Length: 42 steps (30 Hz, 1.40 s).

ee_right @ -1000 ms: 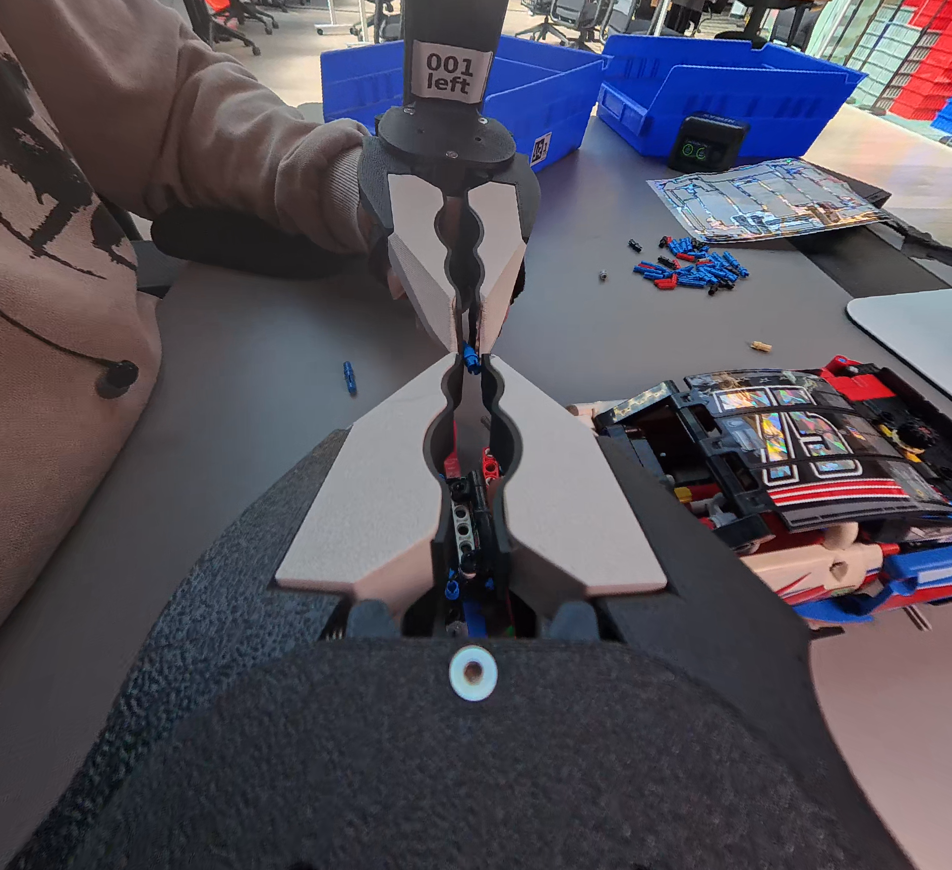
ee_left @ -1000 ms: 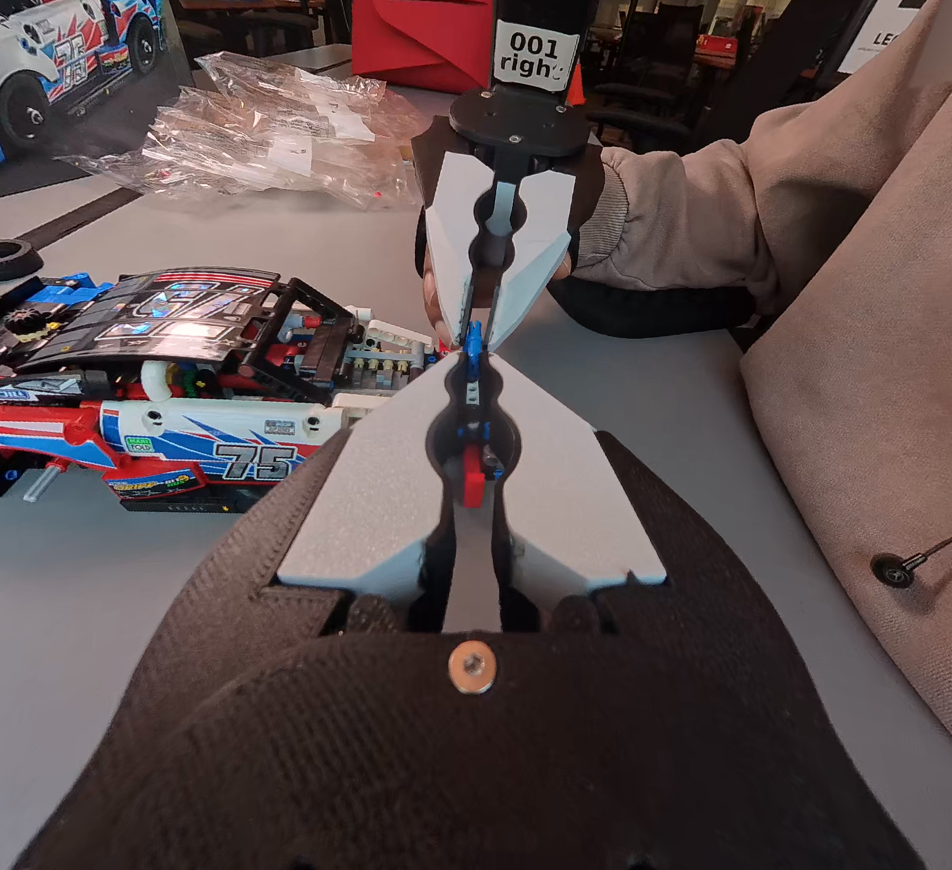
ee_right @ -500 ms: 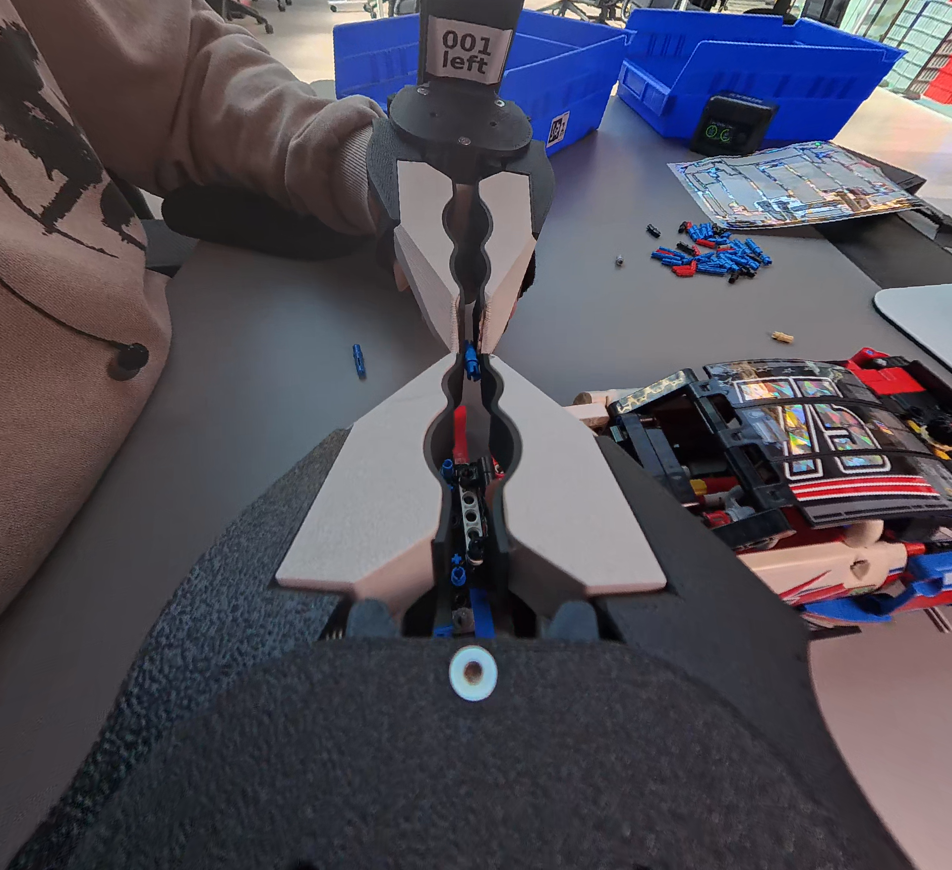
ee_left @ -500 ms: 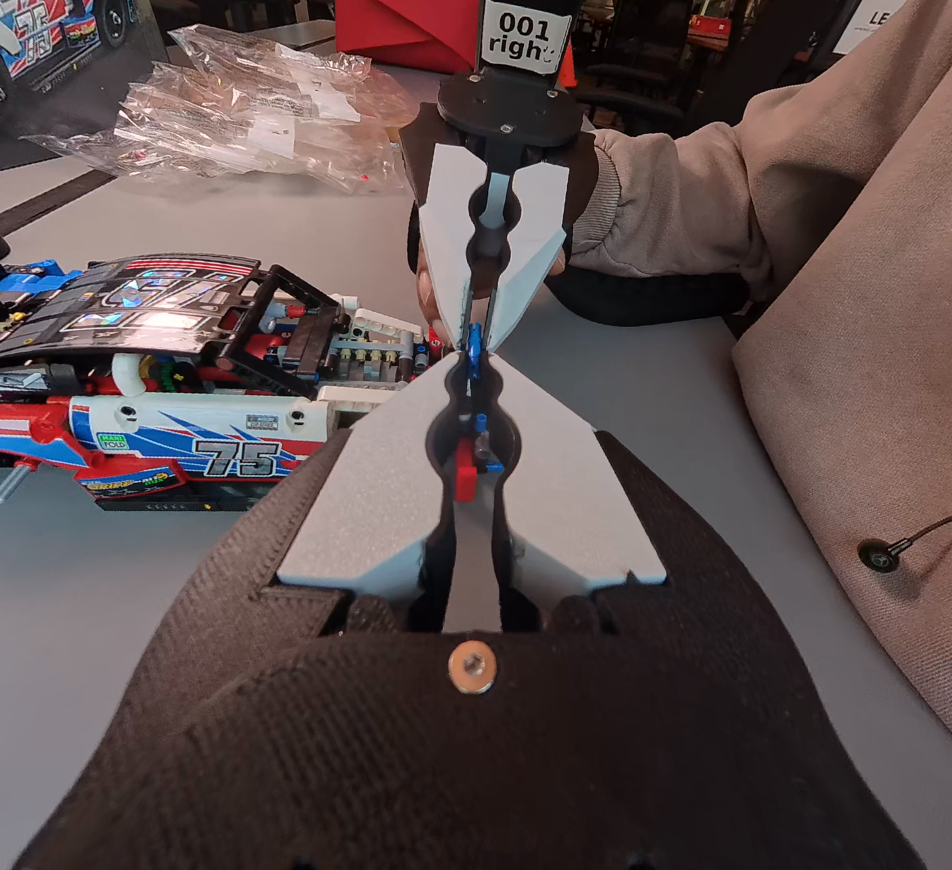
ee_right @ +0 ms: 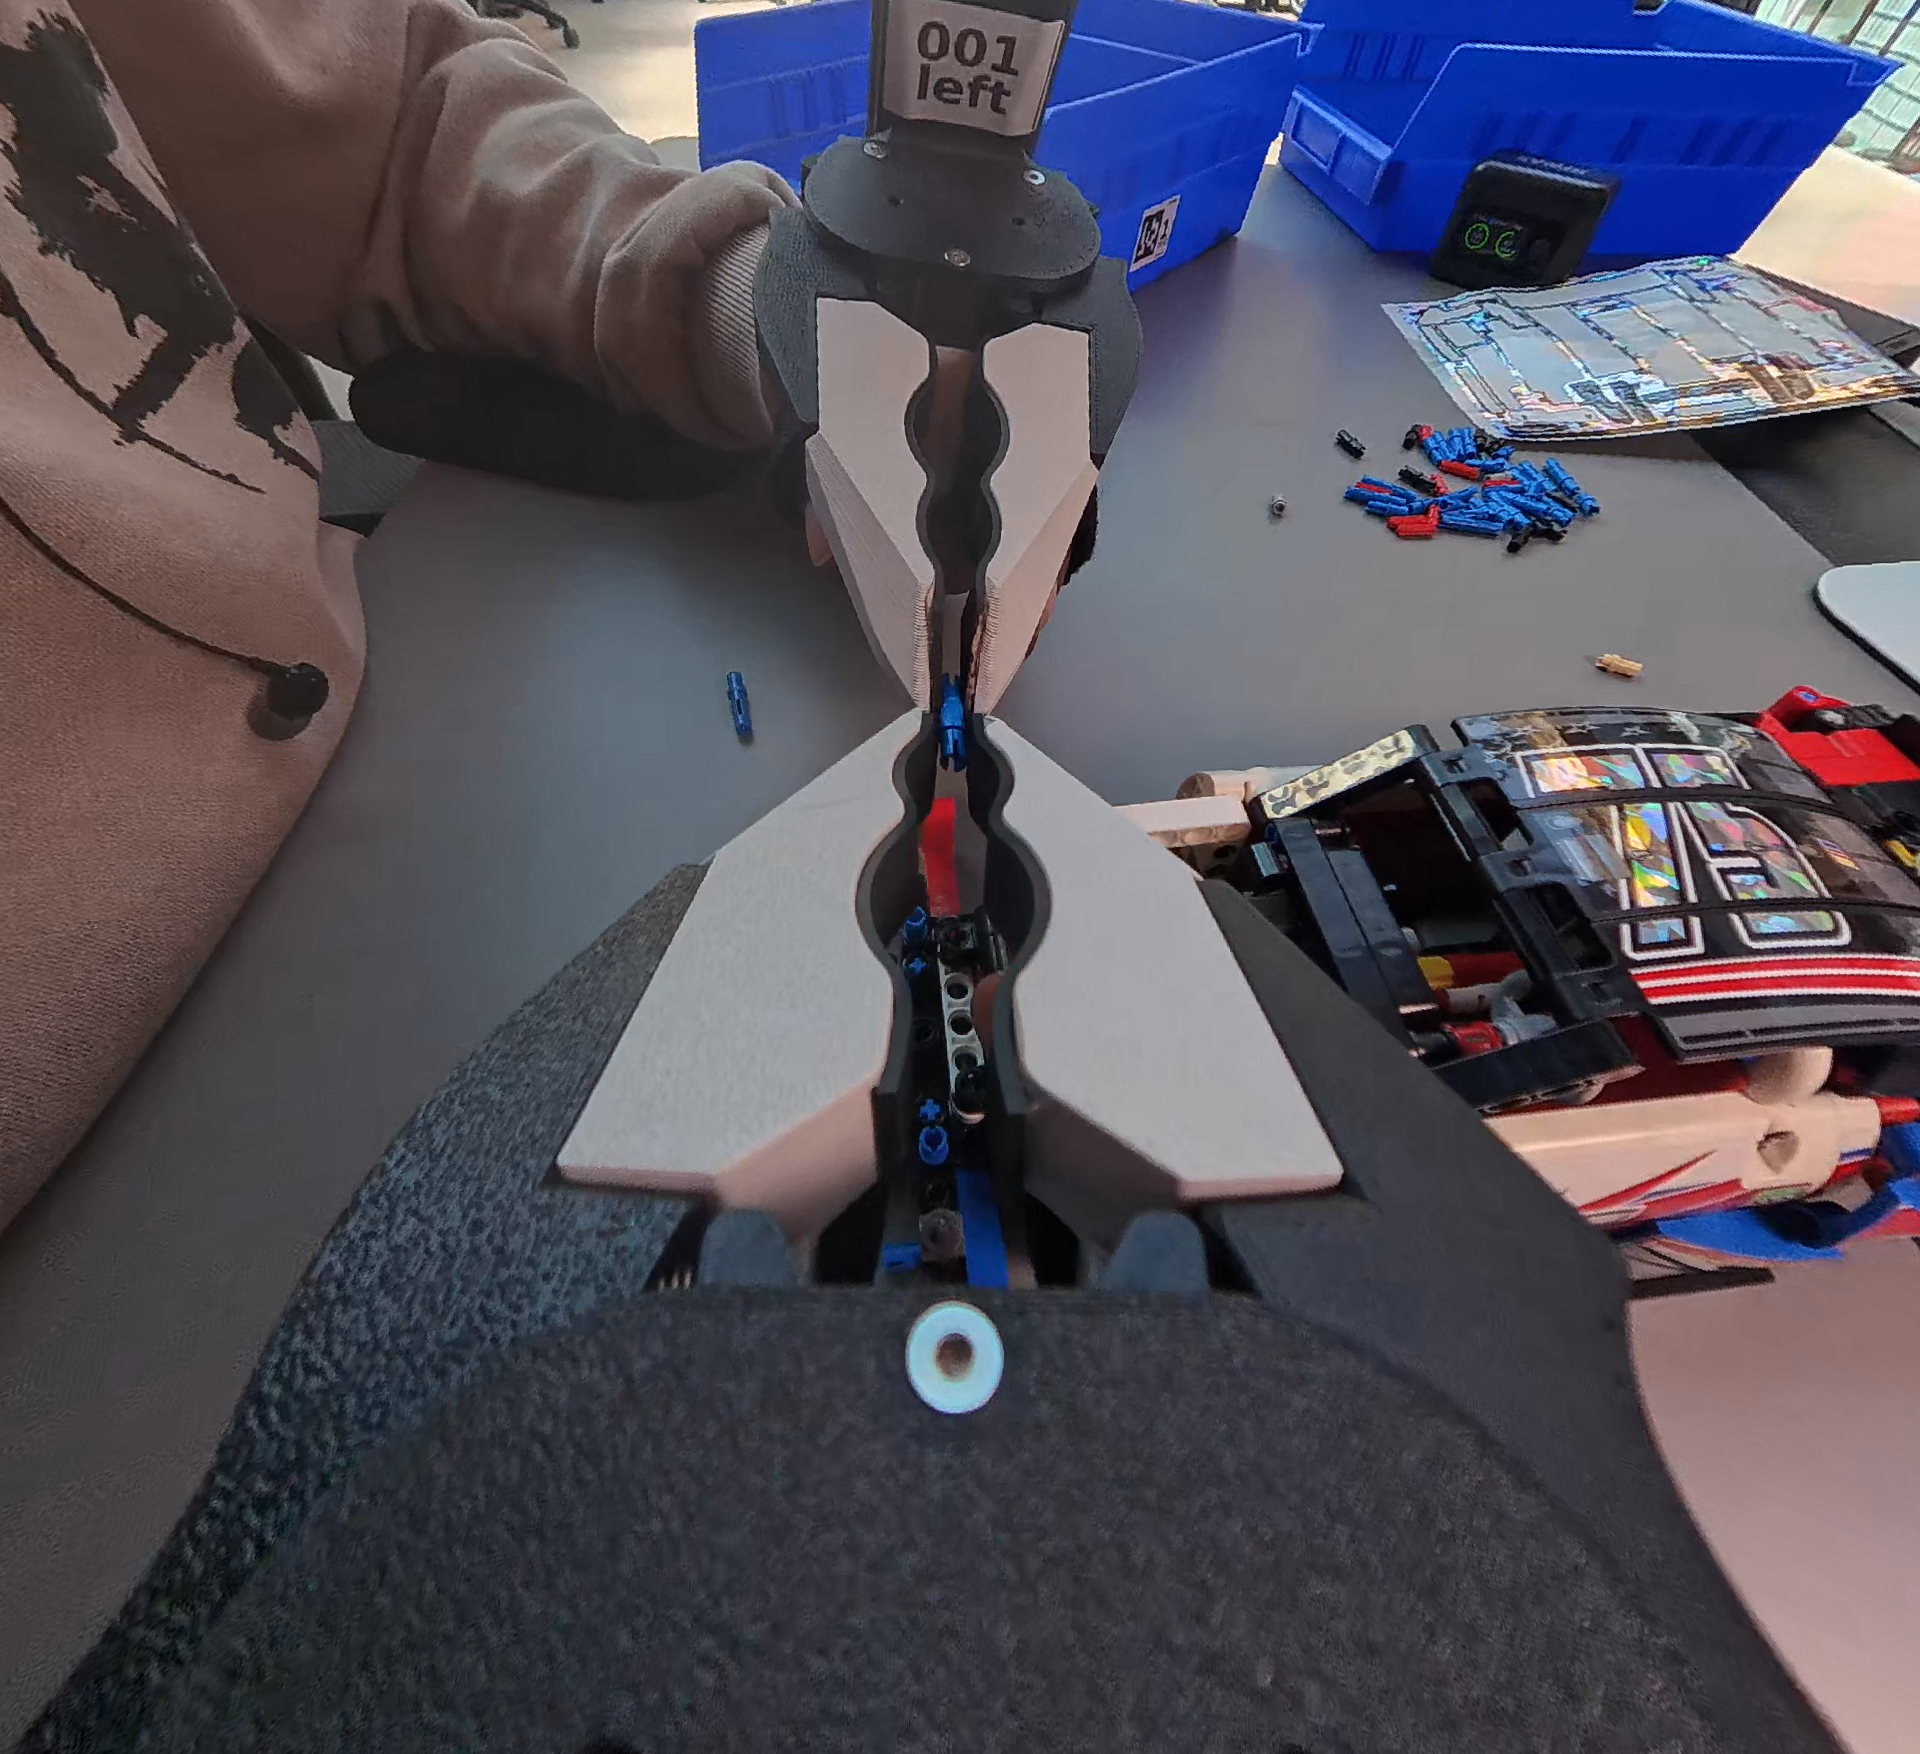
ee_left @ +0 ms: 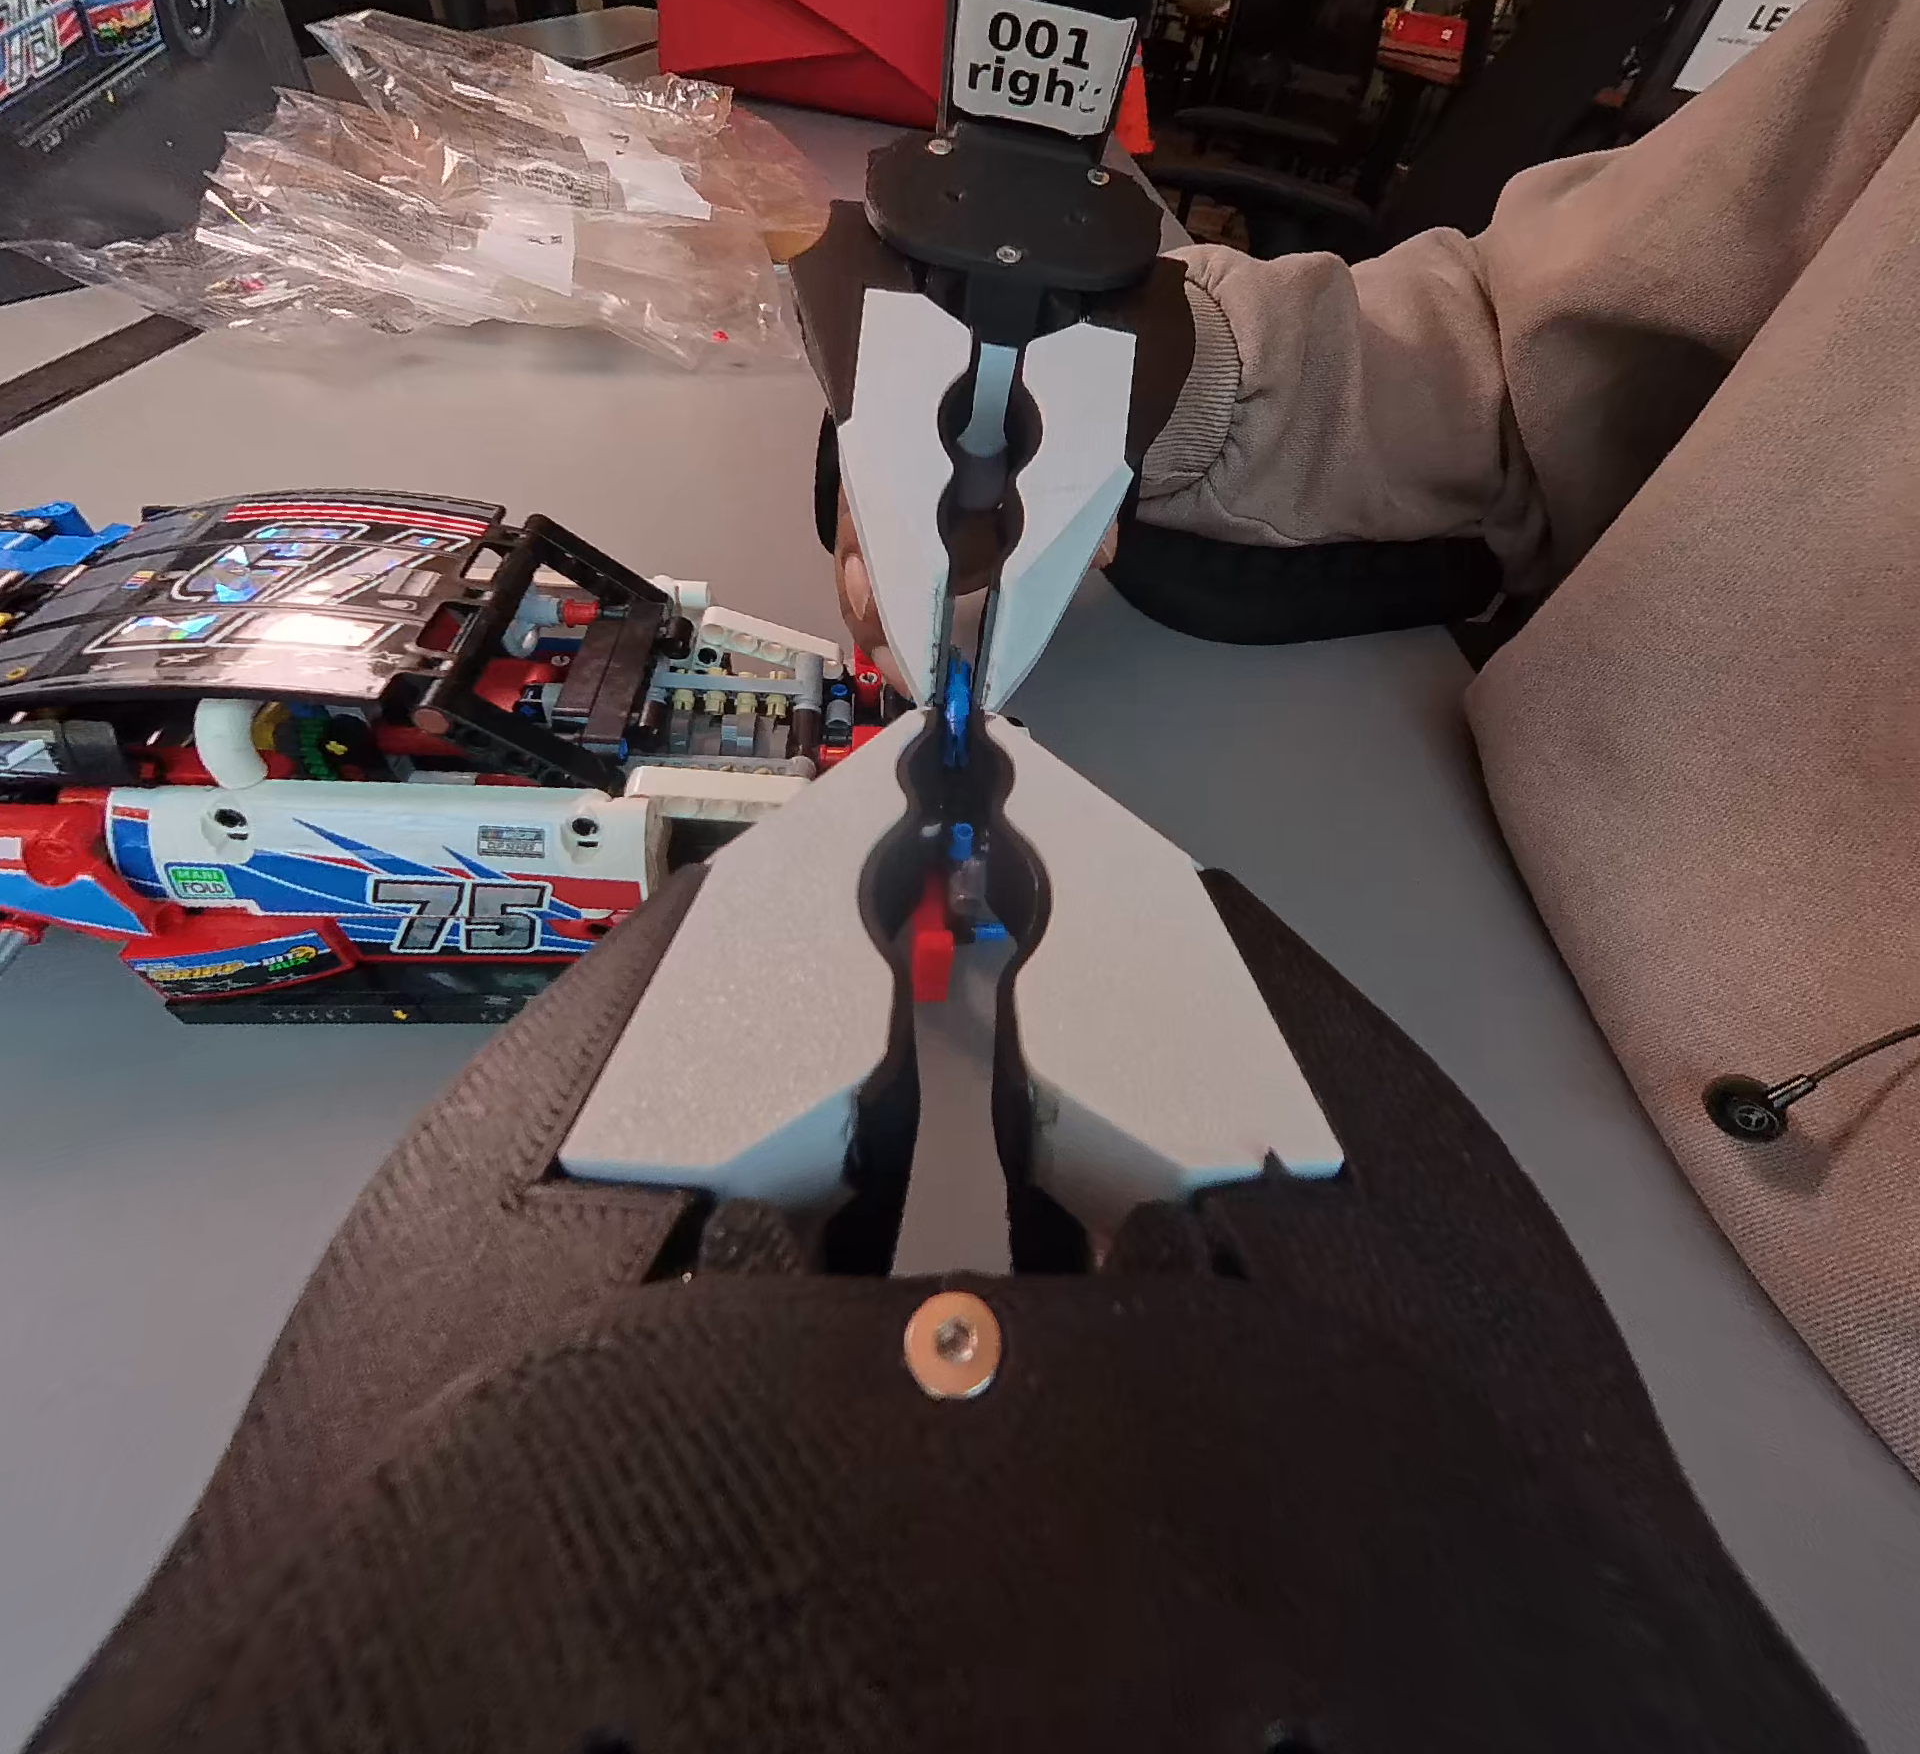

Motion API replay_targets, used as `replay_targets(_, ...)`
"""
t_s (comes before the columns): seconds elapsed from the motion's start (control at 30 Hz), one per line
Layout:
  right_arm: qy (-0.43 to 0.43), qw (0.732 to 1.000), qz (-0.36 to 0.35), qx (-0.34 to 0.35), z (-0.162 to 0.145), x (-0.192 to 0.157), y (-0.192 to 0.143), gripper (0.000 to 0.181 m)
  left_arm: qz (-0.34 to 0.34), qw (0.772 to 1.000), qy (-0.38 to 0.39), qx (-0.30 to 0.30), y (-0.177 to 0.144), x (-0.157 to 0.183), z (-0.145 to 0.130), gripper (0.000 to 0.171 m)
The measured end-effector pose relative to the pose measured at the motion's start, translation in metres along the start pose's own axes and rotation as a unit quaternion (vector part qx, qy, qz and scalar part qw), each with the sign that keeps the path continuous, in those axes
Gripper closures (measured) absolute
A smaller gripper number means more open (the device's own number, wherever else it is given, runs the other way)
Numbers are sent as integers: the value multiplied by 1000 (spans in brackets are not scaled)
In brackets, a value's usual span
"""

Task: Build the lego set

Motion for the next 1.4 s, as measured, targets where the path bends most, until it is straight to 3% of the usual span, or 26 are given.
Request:
replay_targets(0.4, 1, 1000, -10, 5, 1, 3, 0, 178, 18, 1000, 19, -2, -1, -2, 0, 169)
replay_targets(1.03, 98, 990, 9, 98, 30, 4, -2, 178, 19, 999, 6, 44, -7, 0, 16, 169)
replay_targets(1.4, 30, 999, -15, 40, 18, 3, -5, 177, 20, 1000, 15, 12, -6, 0, 11, 169)
Point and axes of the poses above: each gripper's, where its closed fingertips meet, y out along the fingers, z out of its top, x = y × z across the jaws, the point moved 3 cm from there along -y, back along the fingers, and after that the axes turned 6 degrees about -x, right-handed, at the moved point
